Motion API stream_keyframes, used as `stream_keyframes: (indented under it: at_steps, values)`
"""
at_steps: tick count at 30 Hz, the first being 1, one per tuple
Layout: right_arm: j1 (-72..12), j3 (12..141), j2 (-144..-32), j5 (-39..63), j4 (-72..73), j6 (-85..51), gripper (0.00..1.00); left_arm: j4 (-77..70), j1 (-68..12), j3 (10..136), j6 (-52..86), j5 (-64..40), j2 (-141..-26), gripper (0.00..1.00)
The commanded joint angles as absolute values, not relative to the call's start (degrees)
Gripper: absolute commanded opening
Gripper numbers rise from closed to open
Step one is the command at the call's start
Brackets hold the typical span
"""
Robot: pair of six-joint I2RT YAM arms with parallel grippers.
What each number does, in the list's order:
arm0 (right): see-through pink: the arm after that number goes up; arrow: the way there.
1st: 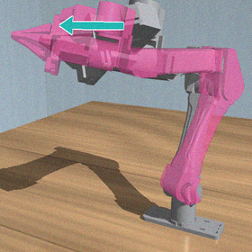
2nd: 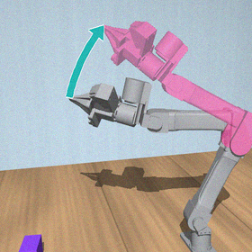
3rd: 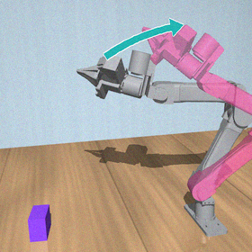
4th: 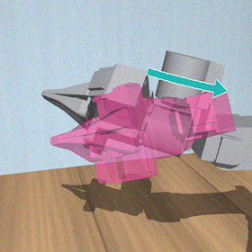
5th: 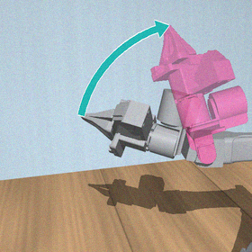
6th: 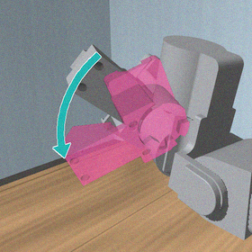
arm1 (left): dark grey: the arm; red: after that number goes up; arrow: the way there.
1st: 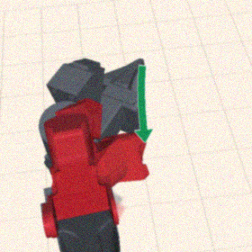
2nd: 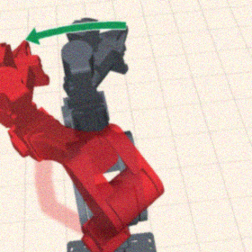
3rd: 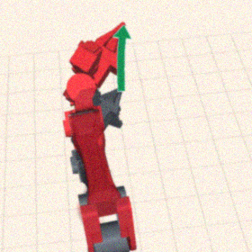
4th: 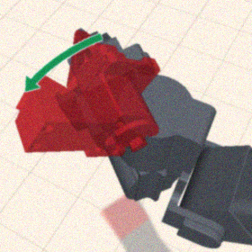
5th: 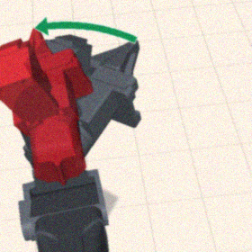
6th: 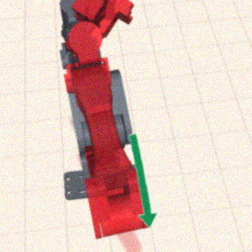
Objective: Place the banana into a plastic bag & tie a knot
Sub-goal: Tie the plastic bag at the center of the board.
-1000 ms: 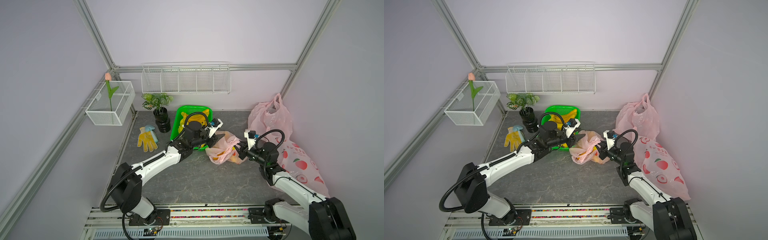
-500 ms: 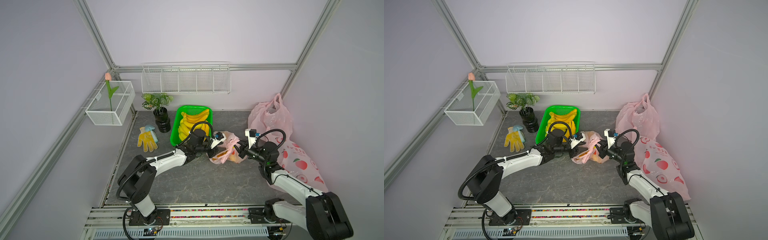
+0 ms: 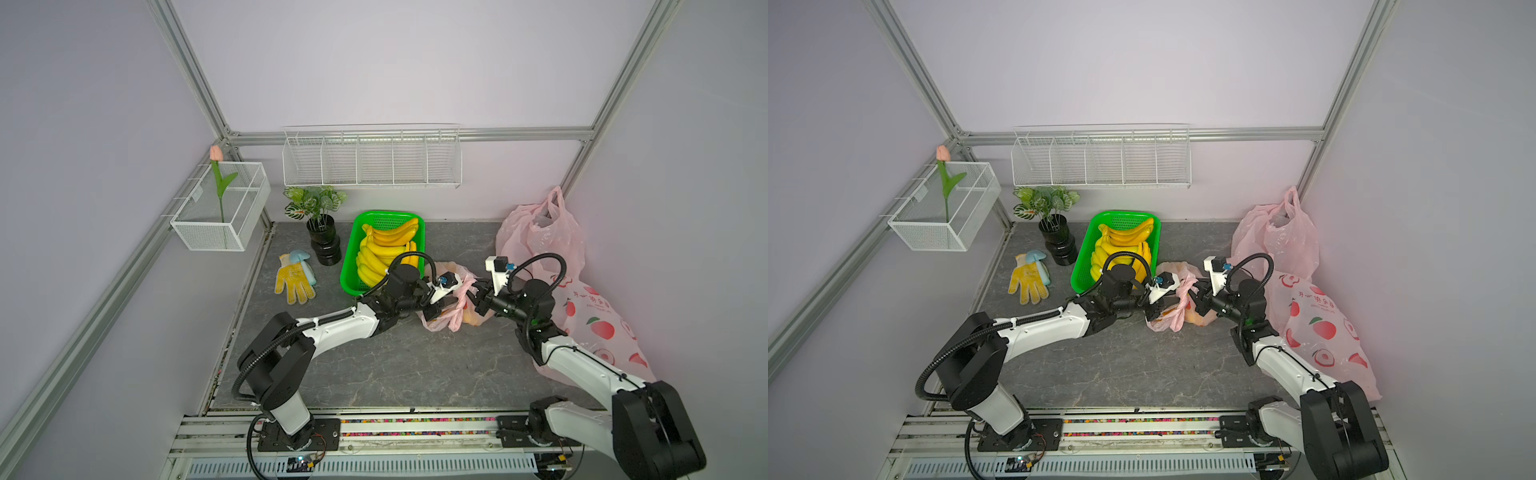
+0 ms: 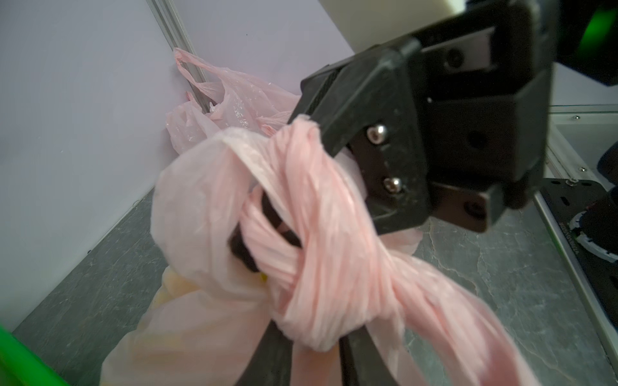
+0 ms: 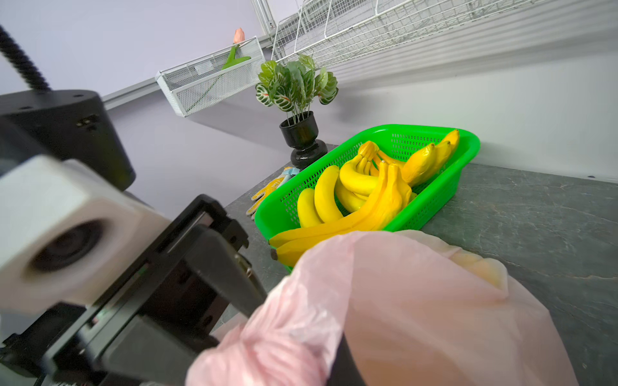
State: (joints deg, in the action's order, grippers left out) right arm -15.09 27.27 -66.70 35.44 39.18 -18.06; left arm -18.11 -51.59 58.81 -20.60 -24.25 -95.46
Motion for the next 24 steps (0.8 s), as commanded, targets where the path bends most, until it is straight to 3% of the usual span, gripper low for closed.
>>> stream_keyframes:
  at_steps: [1,9,24]
  values:
    - [-15.0,29.5,-68.1,34.7,42.3,-21.1,0.07,-23.4,-54.9,58.2,-18.8,-24.1,-95.5,0.26]
    - [-14.8,30.6,-71.5,36.4,45.2,-22.5,0.07,-29.7,-57.7,58.1,-14.3,-20.7,-97.0,0.26]
    - [-14.8,29.4,-70.5,38.3,42.6,-18.9,0.07,-24.5,-57.6,51.8,-13.1,-9.6,-88.1,0.34]
